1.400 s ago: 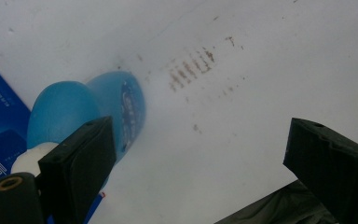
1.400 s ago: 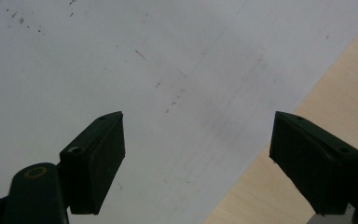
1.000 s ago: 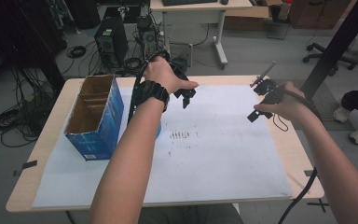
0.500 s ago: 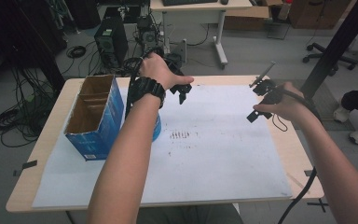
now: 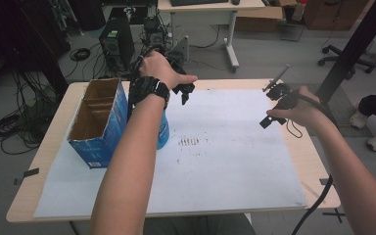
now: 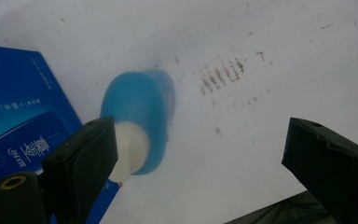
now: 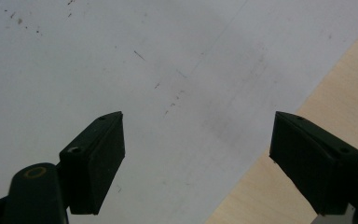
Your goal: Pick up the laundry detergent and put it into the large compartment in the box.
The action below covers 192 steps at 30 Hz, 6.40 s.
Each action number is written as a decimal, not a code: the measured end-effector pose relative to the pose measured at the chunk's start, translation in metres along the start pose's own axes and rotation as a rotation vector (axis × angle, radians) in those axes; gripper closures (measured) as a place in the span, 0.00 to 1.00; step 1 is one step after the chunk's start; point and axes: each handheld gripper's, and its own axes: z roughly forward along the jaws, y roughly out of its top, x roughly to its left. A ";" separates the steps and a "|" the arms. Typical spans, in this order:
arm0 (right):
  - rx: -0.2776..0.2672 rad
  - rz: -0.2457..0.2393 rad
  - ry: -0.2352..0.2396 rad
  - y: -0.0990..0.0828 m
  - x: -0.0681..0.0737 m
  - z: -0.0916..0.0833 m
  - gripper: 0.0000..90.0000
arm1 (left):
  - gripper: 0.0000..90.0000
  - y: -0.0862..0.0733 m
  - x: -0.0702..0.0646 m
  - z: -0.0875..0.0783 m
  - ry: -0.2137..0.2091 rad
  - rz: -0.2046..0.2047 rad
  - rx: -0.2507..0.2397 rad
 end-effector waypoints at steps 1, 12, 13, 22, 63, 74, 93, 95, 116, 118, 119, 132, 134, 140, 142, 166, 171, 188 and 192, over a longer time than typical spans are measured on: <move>0.000 0.001 0.001 0.000 0.000 0.000 0.20 | 0.12 0.000 0.001 0.000 0.002 -0.002 0.001; 0.006 -0.001 0.004 0.000 0.000 0.002 0.20 | 0.12 -0.003 0.015 -0.003 0.016 -0.029 0.005; 0.006 -0.001 0.003 0.001 -0.001 0.002 0.20 | 0.12 -0.003 0.018 -0.003 0.015 -0.036 0.004; 0.009 0.004 0.004 0.000 -0.003 0.003 0.20 | 0.12 -0.003 0.027 -0.003 0.029 -0.051 0.017; 0.014 -0.002 0.006 0.001 -0.001 0.008 0.20 | 0.14 -0.008 0.038 0.020 0.059 -0.016 0.071; 0.014 -0.005 0.006 0.000 0.001 0.008 0.20 | 0.14 -0.010 0.040 0.029 0.052 -0.013 0.077; 0.016 -0.007 0.006 0.000 0.002 0.009 0.20 | 0.14 -0.009 0.039 0.038 0.052 -0.004 0.094; 0.016 -0.007 0.005 0.000 0.002 0.009 0.20 | 0.14 -0.010 0.039 0.040 0.046 -0.008 0.094; 0.017 -0.008 0.009 -0.002 0.002 0.013 0.20 | 0.14 -0.011 0.037 0.063 0.043 0.005 0.116; 0.016 -0.008 0.009 -0.002 0.002 0.013 0.20 | 0.14 -0.012 0.038 0.066 0.044 0.002 0.119; 0.016 -0.008 0.009 -0.002 0.002 0.013 0.20 | 0.14 -0.012 0.038 0.066 0.044 0.002 0.119; 0.018 -0.010 0.011 -0.003 0.002 0.016 0.20 | 0.15 -0.012 0.037 0.082 0.052 0.011 0.138; 0.017 -0.010 0.012 -0.003 0.002 0.016 0.20 | 0.15 -0.012 0.037 0.083 0.052 0.013 0.138; 0.021 -0.010 0.013 -0.003 0.002 0.018 0.20 | 0.15 -0.012 0.037 0.087 0.059 0.018 0.143; 0.021 -0.010 0.013 -0.003 0.003 0.018 0.20 | 0.16 -0.013 0.037 0.089 0.058 0.020 0.146; 0.018 -0.013 0.015 -0.003 0.004 0.019 0.20 | 0.21 -0.016 0.036 0.090 0.076 -0.008 0.134; 0.018 -0.014 0.015 -0.003 0.005 0.019 0.20 | 0.25 -0.016 0.037 0.090 0.078 -0.010 0.127; 0.022 -0.016 0.019 -0.004 0.005 0.021 0.20 | 0.36 -0.014 0.037 0.089 0.074 -0.005 0.119; 0.024 -0.016 0.018 -0.004 0.005 0.021 0.20 | 0.40 -0.014 0.037 0.089 0.076 -0.008 0.121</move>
